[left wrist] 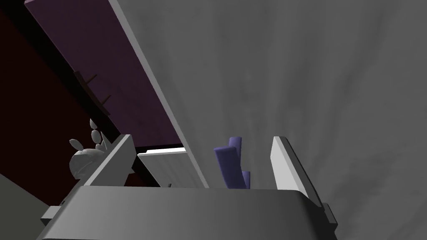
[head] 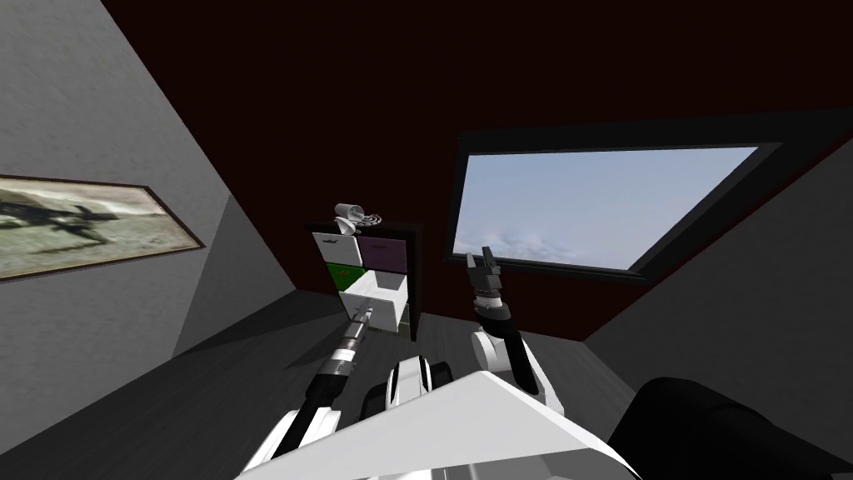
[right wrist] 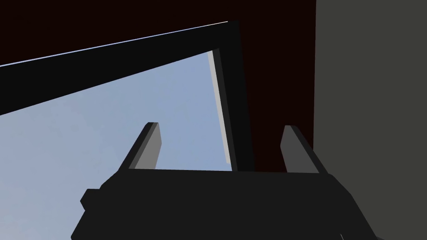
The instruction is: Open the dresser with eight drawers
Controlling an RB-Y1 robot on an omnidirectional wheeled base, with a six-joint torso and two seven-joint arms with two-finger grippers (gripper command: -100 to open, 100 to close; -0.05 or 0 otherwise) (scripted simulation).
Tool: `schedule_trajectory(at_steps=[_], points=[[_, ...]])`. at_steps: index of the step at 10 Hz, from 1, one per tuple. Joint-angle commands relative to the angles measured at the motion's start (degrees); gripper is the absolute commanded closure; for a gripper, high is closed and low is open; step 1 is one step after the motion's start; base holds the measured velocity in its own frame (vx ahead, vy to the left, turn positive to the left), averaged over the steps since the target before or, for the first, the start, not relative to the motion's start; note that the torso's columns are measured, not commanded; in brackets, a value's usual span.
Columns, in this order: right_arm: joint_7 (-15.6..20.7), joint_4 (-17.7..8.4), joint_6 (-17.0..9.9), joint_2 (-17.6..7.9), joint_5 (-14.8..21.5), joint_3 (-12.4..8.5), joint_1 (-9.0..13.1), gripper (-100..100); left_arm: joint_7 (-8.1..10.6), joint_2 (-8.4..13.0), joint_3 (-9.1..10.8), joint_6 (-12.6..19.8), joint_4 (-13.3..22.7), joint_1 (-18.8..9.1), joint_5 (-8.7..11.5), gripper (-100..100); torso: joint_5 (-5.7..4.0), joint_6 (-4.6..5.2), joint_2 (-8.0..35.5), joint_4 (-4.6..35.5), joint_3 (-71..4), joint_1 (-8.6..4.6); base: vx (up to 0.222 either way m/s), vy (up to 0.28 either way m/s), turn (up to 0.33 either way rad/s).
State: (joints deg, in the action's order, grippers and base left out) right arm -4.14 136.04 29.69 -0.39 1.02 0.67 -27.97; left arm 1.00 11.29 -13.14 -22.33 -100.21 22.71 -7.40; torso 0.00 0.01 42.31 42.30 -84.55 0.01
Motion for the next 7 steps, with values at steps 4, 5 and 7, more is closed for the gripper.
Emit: schedule_trajectory(at_steps=[4, 5, 7], points=[[0.0, 0.0, 0.0, 0.0, 0.0, 0.0, 0.01, 0, 1.37, 1.87, -0.29, 6.83, -8.93, 1.75, 0.02, -100, -0.06, 0.0, 0.11, 0.12, 0.04, -0.08, -0.007, -0.005, -0.003], [0.0, 0.0, 0.0, 0.0, 0.0, 0.0, 0.01, 0, 1.18, 1.65, -0.36, 6.23, -7.46, 1.76, 0.01, -100, -0.13, -0.04, 0.19, 0.24, 0.07, -0.13, 0.0, 0.0, 0.0], [0.0, 0.0, 0.0, 0.0, 0.0, 0.0, 0.01, 0, 1.26, 1.72, -0.35, 6.55, -7.45, 1.85, 0.02, 0, -0.05, -0.01, 0.13, 0.1, 0.07, -0.08, 0.0, 0.0, 0.0]])
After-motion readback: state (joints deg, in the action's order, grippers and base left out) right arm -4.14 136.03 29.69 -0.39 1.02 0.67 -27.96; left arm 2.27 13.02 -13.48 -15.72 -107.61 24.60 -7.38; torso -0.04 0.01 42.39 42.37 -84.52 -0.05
